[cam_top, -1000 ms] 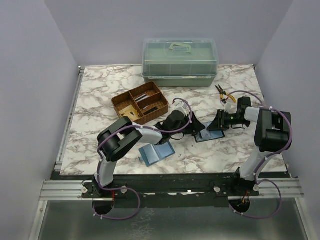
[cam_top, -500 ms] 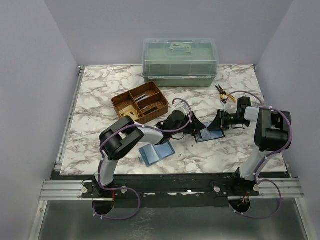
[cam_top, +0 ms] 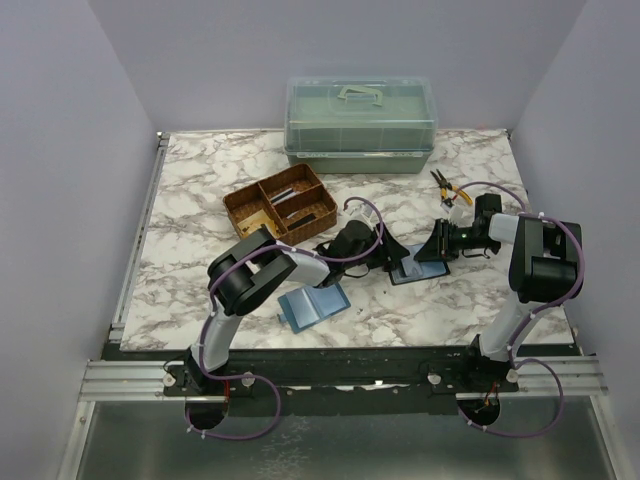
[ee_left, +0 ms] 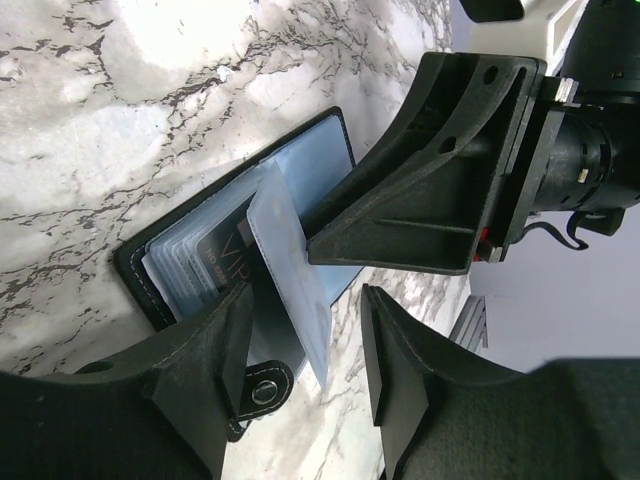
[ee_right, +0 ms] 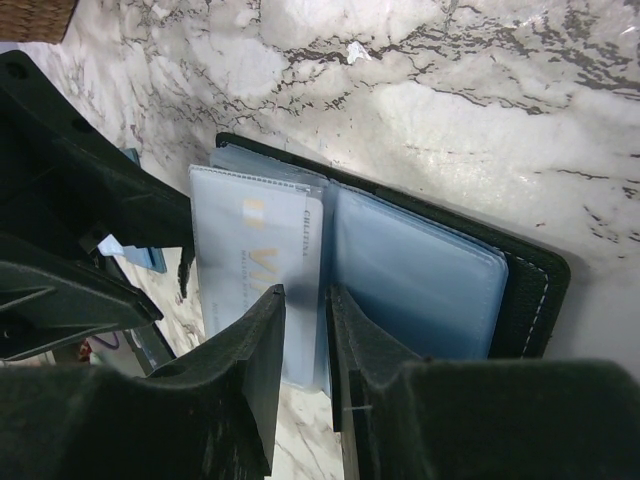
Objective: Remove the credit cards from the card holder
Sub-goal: Pick up the card holder from the center of the board.
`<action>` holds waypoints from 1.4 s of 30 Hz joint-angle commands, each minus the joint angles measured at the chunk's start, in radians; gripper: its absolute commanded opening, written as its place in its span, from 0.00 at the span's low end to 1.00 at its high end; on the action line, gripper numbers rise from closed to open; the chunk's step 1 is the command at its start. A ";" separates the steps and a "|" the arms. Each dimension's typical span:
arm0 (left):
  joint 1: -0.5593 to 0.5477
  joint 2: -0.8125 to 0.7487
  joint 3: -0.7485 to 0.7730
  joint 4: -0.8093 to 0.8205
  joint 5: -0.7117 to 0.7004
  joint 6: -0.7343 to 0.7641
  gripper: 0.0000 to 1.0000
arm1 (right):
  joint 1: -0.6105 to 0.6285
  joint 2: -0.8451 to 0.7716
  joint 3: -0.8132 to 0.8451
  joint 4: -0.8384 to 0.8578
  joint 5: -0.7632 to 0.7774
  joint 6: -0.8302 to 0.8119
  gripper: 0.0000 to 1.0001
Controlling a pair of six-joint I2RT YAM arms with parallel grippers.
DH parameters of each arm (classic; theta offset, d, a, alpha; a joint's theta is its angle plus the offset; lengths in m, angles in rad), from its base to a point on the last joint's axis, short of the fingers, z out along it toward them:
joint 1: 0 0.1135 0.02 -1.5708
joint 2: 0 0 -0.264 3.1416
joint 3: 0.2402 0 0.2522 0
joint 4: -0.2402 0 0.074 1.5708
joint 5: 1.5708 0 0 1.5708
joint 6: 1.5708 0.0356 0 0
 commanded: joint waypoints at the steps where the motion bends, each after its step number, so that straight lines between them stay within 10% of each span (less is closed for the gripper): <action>1: 0.002 0.030 0.026 0.020 0.007 -0.022 0.52 | -0.004 0.032 0.012 0.012 0.059 -0.012 0.30; 42: 0.001 0.090 0.052 -0.011 0.001 -0.015 0.28 | -0.004 0.023 0.011 0.009 0.050 -0.023 0.32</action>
